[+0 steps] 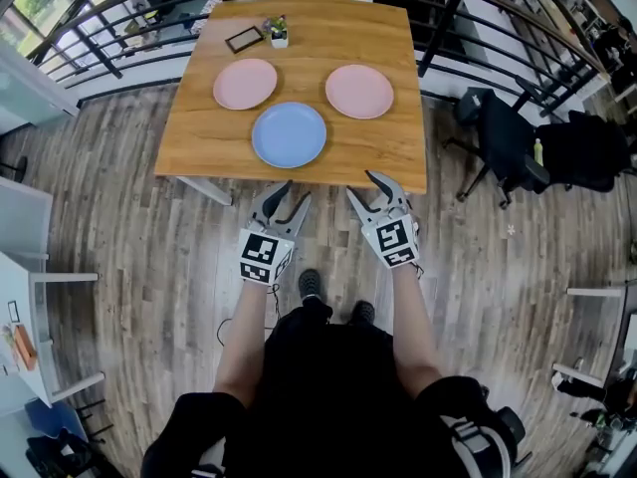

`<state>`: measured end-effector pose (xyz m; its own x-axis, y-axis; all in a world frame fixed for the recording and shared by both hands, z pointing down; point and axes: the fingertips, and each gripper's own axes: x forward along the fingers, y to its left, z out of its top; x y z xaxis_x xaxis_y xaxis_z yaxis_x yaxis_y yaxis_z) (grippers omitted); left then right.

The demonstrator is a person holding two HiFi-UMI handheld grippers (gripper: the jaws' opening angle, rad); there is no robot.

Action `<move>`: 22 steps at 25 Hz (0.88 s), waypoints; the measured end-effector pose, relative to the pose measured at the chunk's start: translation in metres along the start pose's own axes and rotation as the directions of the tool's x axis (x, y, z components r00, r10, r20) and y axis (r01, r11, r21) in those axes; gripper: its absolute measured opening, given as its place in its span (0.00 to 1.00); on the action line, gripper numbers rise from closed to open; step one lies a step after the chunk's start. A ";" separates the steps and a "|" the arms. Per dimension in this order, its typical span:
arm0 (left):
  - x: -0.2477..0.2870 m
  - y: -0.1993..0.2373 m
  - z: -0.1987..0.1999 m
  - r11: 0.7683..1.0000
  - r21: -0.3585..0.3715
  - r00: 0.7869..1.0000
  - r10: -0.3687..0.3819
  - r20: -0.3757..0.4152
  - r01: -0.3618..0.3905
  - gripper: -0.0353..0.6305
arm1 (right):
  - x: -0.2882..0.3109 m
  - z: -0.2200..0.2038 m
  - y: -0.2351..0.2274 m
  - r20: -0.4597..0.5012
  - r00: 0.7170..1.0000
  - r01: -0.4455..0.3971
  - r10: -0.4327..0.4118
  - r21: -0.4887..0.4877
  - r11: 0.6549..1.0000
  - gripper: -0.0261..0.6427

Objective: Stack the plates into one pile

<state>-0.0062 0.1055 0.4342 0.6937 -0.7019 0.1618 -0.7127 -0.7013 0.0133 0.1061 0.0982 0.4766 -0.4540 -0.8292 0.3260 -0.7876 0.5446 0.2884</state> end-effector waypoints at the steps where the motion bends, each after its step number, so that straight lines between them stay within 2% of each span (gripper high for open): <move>1: 0.001 0.004 0.000 1.000 0.002 1.000 -0.002 -0.001 0.002 0.31 | 0.004 0.001 0.000 -0.001 1.000 0.003 -0.003 0.001 1.000 0.35; 8: 0.008 0.024 0.004 0.999 0.016 0.999 -0.031 0.016 0.031 0.31 | 0.023 0.003 0.000 -0.012 0.999 0.030 -0.030 0.009 1.000 0.35; 22: 0.008 0.048 -0.004 0.996 0.018 0.996 -0.087 0.001 0.087 0.31 | 0.041 0.004 0.009 -0.054 0.996 0.071 -0.071 -0.002 0.997 0.34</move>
<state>-0.0353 0.0662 0.4400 0.7531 -0.6384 0.1592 -0.6478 -0.7618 0.0096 0.0789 0.0686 0.4892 -0.3737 -0.8579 0.3526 -0.8171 0.4844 0.3126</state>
